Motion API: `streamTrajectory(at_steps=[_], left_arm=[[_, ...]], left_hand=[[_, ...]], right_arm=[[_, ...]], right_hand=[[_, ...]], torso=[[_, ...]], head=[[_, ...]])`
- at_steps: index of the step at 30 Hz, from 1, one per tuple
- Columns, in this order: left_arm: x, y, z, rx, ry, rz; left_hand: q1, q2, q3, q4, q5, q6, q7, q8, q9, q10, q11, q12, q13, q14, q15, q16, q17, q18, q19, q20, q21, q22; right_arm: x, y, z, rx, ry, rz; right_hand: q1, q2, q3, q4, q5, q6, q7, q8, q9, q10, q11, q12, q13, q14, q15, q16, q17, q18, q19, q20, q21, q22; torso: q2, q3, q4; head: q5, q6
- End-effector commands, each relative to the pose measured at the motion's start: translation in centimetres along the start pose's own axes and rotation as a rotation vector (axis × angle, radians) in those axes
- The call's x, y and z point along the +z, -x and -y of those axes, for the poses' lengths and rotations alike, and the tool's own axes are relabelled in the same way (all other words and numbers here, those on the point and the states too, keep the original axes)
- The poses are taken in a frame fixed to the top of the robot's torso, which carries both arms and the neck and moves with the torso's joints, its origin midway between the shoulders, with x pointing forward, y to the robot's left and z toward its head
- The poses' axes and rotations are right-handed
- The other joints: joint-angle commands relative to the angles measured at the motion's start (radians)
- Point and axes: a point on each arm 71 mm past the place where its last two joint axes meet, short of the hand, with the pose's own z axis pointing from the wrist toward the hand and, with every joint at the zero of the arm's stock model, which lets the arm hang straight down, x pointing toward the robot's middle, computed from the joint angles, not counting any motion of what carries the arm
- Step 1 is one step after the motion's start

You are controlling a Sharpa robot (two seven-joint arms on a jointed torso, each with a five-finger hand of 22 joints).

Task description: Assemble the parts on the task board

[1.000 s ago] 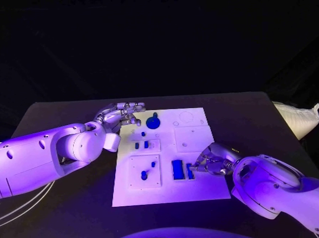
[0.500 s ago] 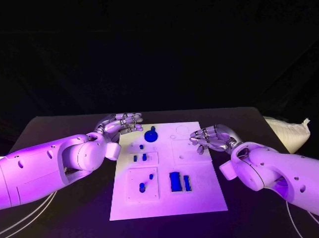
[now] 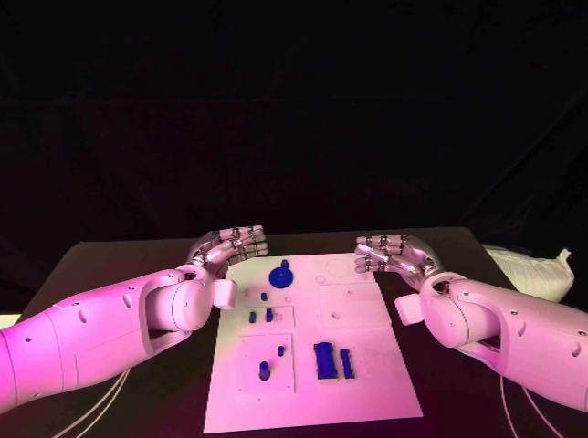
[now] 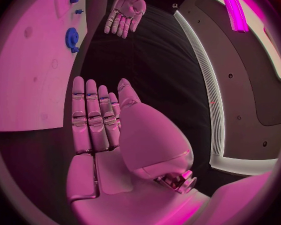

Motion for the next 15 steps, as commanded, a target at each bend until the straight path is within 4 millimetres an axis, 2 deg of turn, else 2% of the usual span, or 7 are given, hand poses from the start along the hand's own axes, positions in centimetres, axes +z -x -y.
streamTrajectory(at_steps=[1,3,4,5,7,14,15], left_arm=[[0.2,0.1,0.1,-0.006,-0.045,0.043],[0.3,0.0,-0.1,-0.007,-0.045,0.044],[0.2,-0.1,-0.2,-0.001,-0.007,0.014],[0.2,-0.1,-0.2,0.001,-0.008,0.015],[0.1,-0.2,-0.2,0.008,-0.011,0.020],[-0.8,-1.2,-0.1,0.070,-0.043,0.062],[-1.0,-1.4,-0.1,0.083,-0.051,0.071]], left_hand=[[0.001,0.013,-0.006,-0.001,0.005,-0.003,0.006,-0.003,-0.001,0.004,0.005,-0.008,-0.001,0.011,0.000,-0.011,-0.005,0.014,0.006,0.001,-0.007,-0.010],[0.002,0.014,-0.007,-0.001,0.005,-0.002,0.008,-0.003,-0.001,0.004,0.004,-0.010,-0.001,0.015,-0.001,-0.017,-0.007,0.014,0.009,0.001,-0.008,-0.016],[-0.408,0.037,-0.112,-0.024,-0.032,-0.297,-0.053,-0.069,-0.067,-0.307,-0.050,-0.096,-0.063,-0.272,-0.047,-0.077,-0.101,-0.051,-0.217,-0.082,-0.096,-0.171],[-0.434,0.113,-0.122,-0.024,-0.032,-0.317,-0.054,-0.069,-0.067,-0.325,-0.051,-0.096,-0.063,-0.288,-0.050,-0.082,-0.101,-0.051,-0.227,-0.087,-0.096,-0.183],[-0.504,0.113,-0.141,-0.024,-0.035,-0.365,-0.062,-0.069,-0.067,-0.377,-0.060,-0.096,-0.063,-0.336,-0.058,-0.093,-0.101,-0.051,-0.263,-0.100,-0.096,-0.209],[-0.726,0.113,-0.200,-0.024,-0.107,-0.524,-0.093,-0.069,-0.067,-0.543,-0.087,-0.096,-0.063,-0.490,-0.083,-0.126,-0.101,-0.073,-0.381,-0.145,-0.096,-0.294],[-0.744,0.113,-0.205,-0.024,-0.107,-0.537,-0.095,-0.069,-0.067,-0.556,-0.090,-0.096,-0.063,-0.502,-0.085,-0.129,-0.101,-0.073,-0.391,-0.148,-0.096,-0.300]], right_arm=[[0.3,-0.2,-0.2,0.075,0.054,-0.037],[0.4,-0.2,-0.1,0.074,0.058,-0.036],[0.3,0.1,0.1,0.021,0.012,0.000],[0.3,0.0,0.1,0.021,0.013,0.002],[0.2,-0.1,-0.1,0.024,0.017,0.009],[-0.3,-1.2,-1.1,0.041,0.050,0.075],[-0.4,-1.5,-1.3,0.044,0.056,0.088]], right_hand=[[-0.018,-0.005,0.003,-0.012,-0.001,0.010,0.003,-0.003,-0.010,0.011,-0.001,-0.004,-0.020,0.015,-0.002,-0.010,-0.017,0.005,0.017,-0.003,-0.015,-0.018],[-0.023,-0.002,0.007,-0.023,-0.001,0.015,0.002,-0.002,-0.018,0.018,-0.003,-0.003,-0.033,0.023,-0.002,-0.016,-0.031,0.006,0.029,-0.004,-0.027,-0.032],[-0.475,-0.032,0.047,-0.107,-0.053,-0.275,-0.058,-0.065,-0.047,-0.313,-0.048,-0.069,-0.100,-0.329,-0.034,-0.083,-0.057,-0.053,-0.280,-0.068,-0.087,-0.120],[-0.512,-0.104,0.050,-0.107,-0.056,-0.291,-0.061,-0.065,-0.051,-0.332,-0.051,-0.069,-0.100,-0.349,-0.037,-0.083,-0.129,-0.053,-0.297,-0.072,-0.093,-0.129],[-0.589,-0.104,0.056,-0.107,-0.066,-0.338,-0.071,-0.065,-0.122,-0.386,-0.058,-0.069,-0.100,-0.405,-0.111,-0.083,-0.129,-0.054,-0.347,-0.082,-0.104,-0.144],[-0.838,-0.104,0.139,-0.107,-0.095,-0.493,-0.103,-0.065,-0.122,-0.565,-0.083,-0.069,-0.100,-0.594,-0.111,-0.083,-0.129,-0.081,-0.513,-0.117,-0.138,-0.195],[-0.855,-0.104,0.139,-0.107,-0.097,-0.504,-0.106,-0.065,-0.122,-0.577,-0.153,-0.069,-0.100,-0.608,-0.111,-0.083,-0.129,-0.081,-0.525,-0.120,-0.141,-0.198]], torso=[[-0.005,0.0061,0.0016],[-0.005,0.0082,0.0044],[-0.003,0.0032,0.0010],[-0.004,0.0033,0.0028],[-0.008,0.0039,0.0088],[-0.046,0.0084,0.0590],[-0.050,0.0089,0.0644]], head=[[0.007,0.009],[0.008,0.011],[0.004,0.006],[0.004,0.007],[0.002,0.010],[-0.016,0.036],[-0.018,0.039]])
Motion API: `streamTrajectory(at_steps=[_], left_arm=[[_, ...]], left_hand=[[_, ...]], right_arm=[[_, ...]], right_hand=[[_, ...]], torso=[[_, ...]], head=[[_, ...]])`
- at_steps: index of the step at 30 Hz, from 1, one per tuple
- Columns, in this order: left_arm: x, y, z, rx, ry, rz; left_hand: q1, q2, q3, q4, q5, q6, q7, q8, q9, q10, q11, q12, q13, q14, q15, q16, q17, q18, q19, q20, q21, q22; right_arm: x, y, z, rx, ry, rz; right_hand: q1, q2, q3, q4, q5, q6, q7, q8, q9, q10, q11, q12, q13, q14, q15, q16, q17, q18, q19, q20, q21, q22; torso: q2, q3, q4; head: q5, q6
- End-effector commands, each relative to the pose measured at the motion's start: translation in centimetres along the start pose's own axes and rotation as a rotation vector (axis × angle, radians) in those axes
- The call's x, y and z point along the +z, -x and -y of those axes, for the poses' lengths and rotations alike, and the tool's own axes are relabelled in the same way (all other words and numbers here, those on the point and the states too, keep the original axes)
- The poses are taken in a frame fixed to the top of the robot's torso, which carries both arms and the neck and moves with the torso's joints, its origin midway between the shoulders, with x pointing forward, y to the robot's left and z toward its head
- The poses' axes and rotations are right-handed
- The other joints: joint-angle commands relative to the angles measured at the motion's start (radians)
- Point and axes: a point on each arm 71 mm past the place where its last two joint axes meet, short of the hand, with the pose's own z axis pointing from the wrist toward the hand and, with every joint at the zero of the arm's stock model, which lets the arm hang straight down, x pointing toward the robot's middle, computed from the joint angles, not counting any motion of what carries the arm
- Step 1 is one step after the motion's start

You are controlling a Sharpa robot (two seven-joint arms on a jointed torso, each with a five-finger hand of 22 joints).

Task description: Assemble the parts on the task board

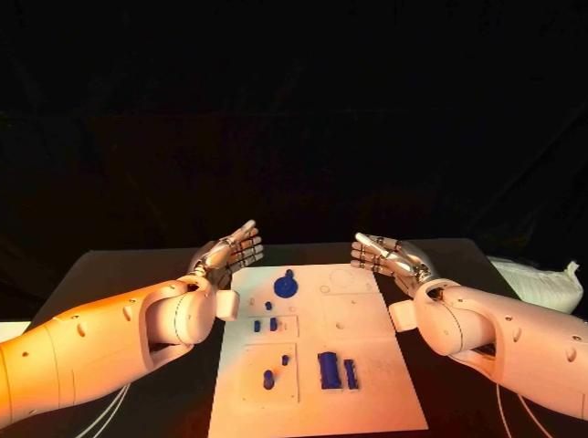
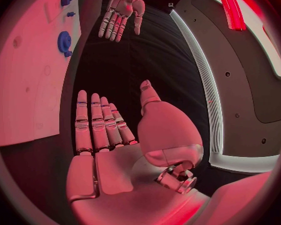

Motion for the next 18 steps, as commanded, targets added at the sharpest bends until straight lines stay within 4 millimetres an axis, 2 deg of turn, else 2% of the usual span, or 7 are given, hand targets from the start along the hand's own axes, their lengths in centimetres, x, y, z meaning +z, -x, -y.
streamTrajectory(at_steps=[1,5,6,8,11,12,18], left_arm=[[-0.6,-0.4,0.4,0.088,-0.057,0.065],[-1.7,-1.4,0.8,0.151,-0.101,0.109],[-1.9,-1.6,0.8,0.162,-0.110,0.117],[-2.3,-1.9,1.0,0.181,-0.125,0.130],[-2.7,-2.3,1.1,0.202,-0.143,0.145],[-2.9,-2.4,1.2,0.209,-0.149,0.150],[-3.0,-2.5,1.3,0.217,-0.156,0.156]], left_hand=[[-0.281,0.021,-0.075,-0.004,-0.036,-0.201,-0.039,-0.013,-0.012,-0.210,-0.035,-0.019,-0.011,-0.194,-0.100,-0.042,-0.017,-0.048,-0.150,-0.056,-0.019,-0.107],[-0.379,0.021,-0.101,-0.004,-0.036,-0.271,-0.122,-0.013,-0.012,-0.283,-0.110,-0.019,-0.011,-0.262,-0.100,-0.057,-0.017,-0.058,-0.202,-0.076,-0.019,-0.145],[-0.400,0.021,-0.107,-0.004,-0.036,-0.285,-0.122,-0.013,-0.012,-0.299,-0.110,-0.019,-0.011,-0.276,-0.100,-0.060,-0.017,-0.063,-0.213,-0.079,-0.019,-0.153],[-0.437,0.021,-0.117,-0.004,-0.036,-0.313,-0.122,-0.013,-0.012,-0.328,-0.110,-0.019,-0.011,-0.303,-0.100,-0.133,-0.017,-0.063,-0.233,-0.087,-0.019,-0.167],[-0.488,0.021,-0.130,-0.004,-0.036,-0.350,-0.122,-0.013,-0.012,-0.365,-0.110,-0.019,-0.011,-0.338,-0.100,-0.133,-0.017,-0.140,-0.260,-0.098,-0.019,-0.186],[-0.508,0.021,-0.135,-0.004,-0.036,-0.364,-0.122,-0.013,-0.012,-0.381,-0.110,-0.019,-0.011,-0.352,-0.100,-0.133,-0.017,-0.140,-0.271,-0.101,-0.019,-0.194],[-0.580,0.021,-0.154,-0.004,-0.036,-0.415,-0.122,-0.013,-0.012,-0.434,-0.110,-0.019,-0.011,-0.401,-0.100,-0.133,-0.017,-0.140,-0.309,-0.176,-0.019,-0.221]], right_arm=[[-0.3,-0.5,-1.0,0.017,0.046,0.100],[-1.1,-1.6,-1.8,0.025,0.067,0.164],[-1.2,-1.7,-2.0,0.025,0.070,0.176],[-1.5,-2.1,-2.2,0.026,0.074,0.194],[-1.8,-2.4,-2.4,0.025,0.077,0.214],[-1.9,-2.5,-2.5,0.025,0.078,0.220],[-2.0,-2.6,-2.6,0.024,0.079,0.226]], right_hand=[[-0.310,-0.023,0.063,-0.014,-0.036,-0.193,-0.041,-0.013,-0.024,-0.221,-0.096,-0.014,-0.012,-0.235,-0.029,-0.014,-0.020,-0.043,-0.206,-0.043,-0.042,-0.062],[-0.419,-0.023,0.063,-0.014,-0.114,-0.261,-0.055,-0.013,-0.024,-0.298,-0.096,-0.014,-0.012,-0.317,-0.029,-0.014,-0.020,-0.052,-0.278,-0.058,-0.056,-0.084],[-0.444,-0.023,0.063,-0.014,-0.114,-0.277,-0.128,-0.013,-0.024,-0.317,-0.096,-0.014,-0.012,-0.336,-0.029,-0.014,-0.020,-0.061,-0.295,-0.062,-0.061,-0.089],[-0.486,-0.023,0.063,-0.014,-0.114,-0.302,-0.128,-0.013,-0.024,-0.346,-0.096,-0.014,-0.012,-0.367,-0.029,-0.014,-0.020,-0.063,-0.323,-0.136,-0.134,-0.098],[-0.542,-0.023,0.063,-0.014,-0.114,-0.337,-0.128,-0.013,-0.024,-0.388,-0.096,-0.014,-0.012,-0.410,-0.029,-0.014,-0.020,-0.064,-0.360,-0.136,-0.134,-0.109],[-0.564,-0.023,0.063,-0.014,-0.114,-0.351,-0.128,-0.013,-0.024,-0.403,-0.096,-0.014,-0.012,-0.426,-0.029,-0.014,-0.020,-0.138,-0.374,-0.136,-0.134,-0.114],[-0.645,-0.023,0.063,-0.014,-0.114,-0.401,-0.128,-0.013,-0.024,-0.460,-0.096,-0.014,-0.012,-0.487,-0.029,-0.014,-0.020,-0.138,-0.429,-0.136,-0.134,-0.197]], torso=[[-0.029,0.0036,0.0385],[-0.034,0.0043,0.0464],[-0.034,0.0043,0.0464],[-0.034,0.0043,0.0464],[-0.034,0.0043,0.0464],[-0.034,0.0043,0.0464],[-0.034,0.0043,0.0464]], head=[[-0.011,0.016],[-0.014,0.020],[-0.014,0.020],[-0.014,0.020],[-0.014,0.020],[-0.014,0.020],[-0.014,0.020]])
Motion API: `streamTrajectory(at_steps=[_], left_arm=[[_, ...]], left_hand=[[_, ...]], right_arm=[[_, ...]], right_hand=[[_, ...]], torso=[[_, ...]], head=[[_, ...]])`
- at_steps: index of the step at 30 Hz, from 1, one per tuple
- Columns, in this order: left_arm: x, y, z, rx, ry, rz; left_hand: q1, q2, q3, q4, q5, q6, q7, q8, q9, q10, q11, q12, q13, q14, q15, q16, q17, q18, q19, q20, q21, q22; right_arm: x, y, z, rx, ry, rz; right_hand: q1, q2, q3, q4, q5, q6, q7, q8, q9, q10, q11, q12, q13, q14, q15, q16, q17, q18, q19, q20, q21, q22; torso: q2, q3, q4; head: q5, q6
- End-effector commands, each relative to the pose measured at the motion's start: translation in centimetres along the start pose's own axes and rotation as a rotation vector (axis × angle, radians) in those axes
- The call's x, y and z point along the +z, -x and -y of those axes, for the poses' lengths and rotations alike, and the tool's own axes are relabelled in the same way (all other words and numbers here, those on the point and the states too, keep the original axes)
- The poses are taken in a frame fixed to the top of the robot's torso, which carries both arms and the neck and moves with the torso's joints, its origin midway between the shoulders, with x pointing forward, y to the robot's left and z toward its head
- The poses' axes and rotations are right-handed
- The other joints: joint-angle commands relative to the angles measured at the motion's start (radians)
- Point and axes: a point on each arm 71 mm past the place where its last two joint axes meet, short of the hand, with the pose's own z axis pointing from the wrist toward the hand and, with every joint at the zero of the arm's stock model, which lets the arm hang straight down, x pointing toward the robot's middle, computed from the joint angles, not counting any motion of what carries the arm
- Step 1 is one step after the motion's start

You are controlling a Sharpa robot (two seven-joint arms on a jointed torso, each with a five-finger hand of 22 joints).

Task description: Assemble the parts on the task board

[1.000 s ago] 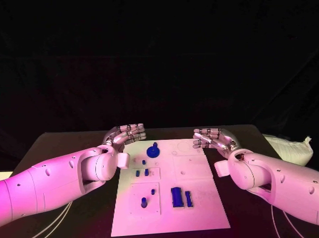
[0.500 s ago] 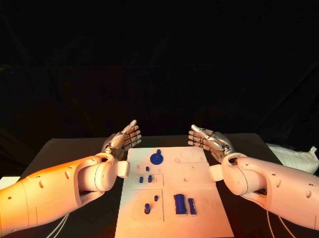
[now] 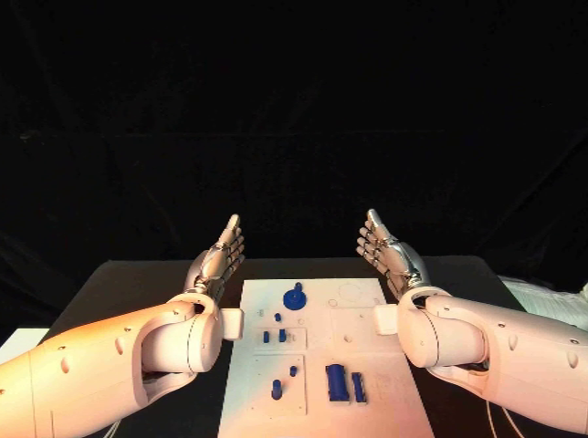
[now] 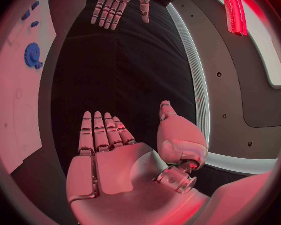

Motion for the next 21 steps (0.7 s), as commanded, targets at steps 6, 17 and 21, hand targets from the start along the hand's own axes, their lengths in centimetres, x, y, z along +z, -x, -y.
streamTrajectory(at_steps=[6,17,21], left_arm=[[-0.08,0.13,0.51,0.055,-0.063,0.037],[-0.08,0.13,0.51,0.055,-0.063,0.037],[-0.08,0.13,0.51,0.055,-0.063,0.037]], left_hand=[[-0.192,0.001,-0.112,0.000,-0.006,-0.137,-0.014,-0.007,-0.002,-0.144,-0.010,-0.006,-0.002,-0.133,-0.006,-0.022,-0.002,-0.043,-0.099,-0.065,-0.006,-0.073],[-0.275,0.001,-0.112,0.000,-0.006,-0.197,-0.014,-0.007,-0.002,-0.207,-0.010,-0.006,-0.002,-0.190,-0.006,-0.022,-0.002,-0.043,-0.143,-0.065,-0.006,-0.162],[-0.299,0.001,-0.112,0.000,-0.006,-0.214,-0.014,-0.007,-0.002,-0.225,-0.010,-0.006,-0.002,-0.206,-0.006,-0.022,-0.002,-0.043,-0.154,-0.065,-0.006,-0.162]], right_arm=[[-0.05,0.36,-0.19,-0.004,0.024,0.057],[-0.05,0.36,-0.19,-0.004,0.024,0.057],[-0.05,0.36,-0.19,-0.004,0.024,0.057]], right_hand=[[-0.212,-0.001,0.008,-0.001,-0.013,-0.132,-0.018,-0.007,-0.002,-0.152,-0.006,-0.007,-0.001,-0.161,-0.001,-0.005,-0.002,-0.052,-0.140,-0.023,-0.020,-0.091],[-0.304,-0.001,0.008,-0.001,-0.013,-0.190,-0.018,-0.007,-0.002,-0.218,-0.006,-0.007,-0.001,-0.231,-0.001,-0.005,-0.002,-0.052,-0.202,-0.023,-0.020,-0.091],[-0.331,-0.001,0.008,-0.001,-0.013,-0.205,-0.018,-0.007,-0.002,-0.236,-0.006,-0.007,-0.001,-0.251,-0.001,-0.005,-0.002,-0.052,-0.219,-0.023,-0.020,-0.091]], torso=[[-0.001,0.0001,0.0008],[-0.001,0.0001,0.0008],[-0.001,0.0001,0.0008]], head=[[0.000,0.000],[0.000,0.000],[0.000,0.000]])
